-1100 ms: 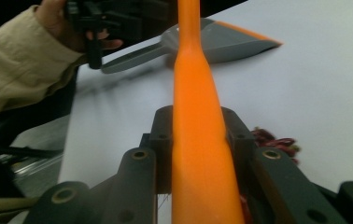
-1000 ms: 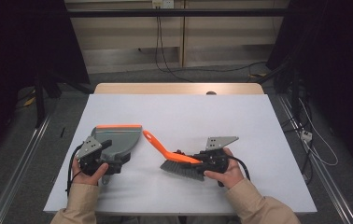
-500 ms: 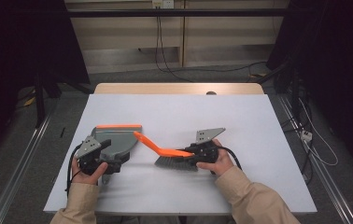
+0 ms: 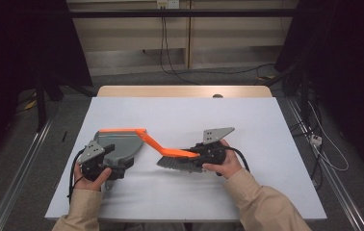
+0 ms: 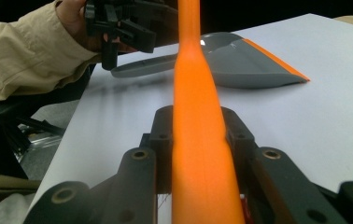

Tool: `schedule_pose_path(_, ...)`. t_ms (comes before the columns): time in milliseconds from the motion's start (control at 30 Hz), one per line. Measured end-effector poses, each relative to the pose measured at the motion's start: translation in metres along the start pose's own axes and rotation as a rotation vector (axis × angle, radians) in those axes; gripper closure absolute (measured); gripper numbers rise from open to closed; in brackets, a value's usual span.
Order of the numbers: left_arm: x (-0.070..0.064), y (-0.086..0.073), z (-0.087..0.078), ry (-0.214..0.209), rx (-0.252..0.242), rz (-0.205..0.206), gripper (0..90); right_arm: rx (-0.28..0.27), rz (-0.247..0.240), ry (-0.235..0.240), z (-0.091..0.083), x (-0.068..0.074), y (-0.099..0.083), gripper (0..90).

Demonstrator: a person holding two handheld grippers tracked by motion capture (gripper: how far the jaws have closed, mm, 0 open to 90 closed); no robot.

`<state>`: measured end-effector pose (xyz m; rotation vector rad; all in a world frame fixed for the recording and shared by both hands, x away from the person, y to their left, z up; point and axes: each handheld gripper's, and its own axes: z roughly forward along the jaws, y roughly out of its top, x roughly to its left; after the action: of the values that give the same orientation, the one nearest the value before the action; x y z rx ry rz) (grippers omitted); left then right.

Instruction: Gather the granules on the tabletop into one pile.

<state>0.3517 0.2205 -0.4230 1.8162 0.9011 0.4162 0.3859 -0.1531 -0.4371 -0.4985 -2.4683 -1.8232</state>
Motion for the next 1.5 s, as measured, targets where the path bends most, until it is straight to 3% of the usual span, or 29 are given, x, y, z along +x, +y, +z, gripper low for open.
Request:
schedule_pose_path(100,0.0,0.0,0.0,-0.001,0.001,0.001,6.2,0.007,0.008,-0.053,-0.013,0.003,-0.004,71.2)
schedule_pose_path(200,-0.001,0.0,0.0,-0.001,0.0,0.003,6.2,-0.024,0.045,-0.178,-0.028,0.002,-0.008,71.3)
schedule_pose_path(333,0.0,0.001,-0.001,0.0,-0.005,0.004,6.2,-0.063,0.069,-0.394,-0.042,0.01,-0.009,71.2)
schedule_pose_path(500,-0.002,0.001,-0.001,-0.002,-0.006,0.007,6.2,-0.074,0.106,-0.667,-0.04,0.026,-0.018,71.2)
schedule_pose_path(567,-0.003,0.002,-0.002,-0.004,-0.007,0.01,6.2,-0.061,0.116,-0.727,-0.036,0.03,-0.025,71.2)
schedule_pose_path(667,-0.003,0.002,-0.001,-0.004,-0.008,0.006,6.2,-0.044,0.137,-0.776,-0.028,0.034,-0.033,71.2)
schedule_pose_path(867,-0.004,0.002,0.0,-0.006,-0.002,0.014,6.2,-0.083,0.159,-0.782,-0.007,0.037,-0.035,71.2)
schedule_pose_path(967,-0.003,0.002,-0.001,-0.004,-0.003,0.012,6.2,-0.074,0.153,-0.776,0.001,0.036,-0.031,71.2)
schedule_pose_path(1033,-0.003,0.002,-0.001,-0.004,-0.007,0.007,6.2,-0.053,0.117,-0.78,0.003,0.035,-0.03,71.2)
schedule_pose_path(1233,-0.003,0.001,-0.001,-0.006,-0.002,0.011,6.2,-0.055,0.124,-0.766,-0.018,0.029,-0.024,71.1)
schedule_pose_path(1367,-0.003,0.001,0.0,-0.008,0.0,0.011,6.2,-0.017,0.146,-0.789,-0.037,0.024,-0.027,71.1)
schedule_pose_path(1433,-0.004,0.001,0.0,-0.009,-0.002,0.009,6.2,0.02,0.159,-0.797,-0.04,0.023,-0.031,71.0)
schedule_pose_path(1500,-0.004,0.002,0.0,-0.008,0.0,0.015,6.2,0.022,0.164,-0.797,-0.042,0.024,-0.032,70.9)
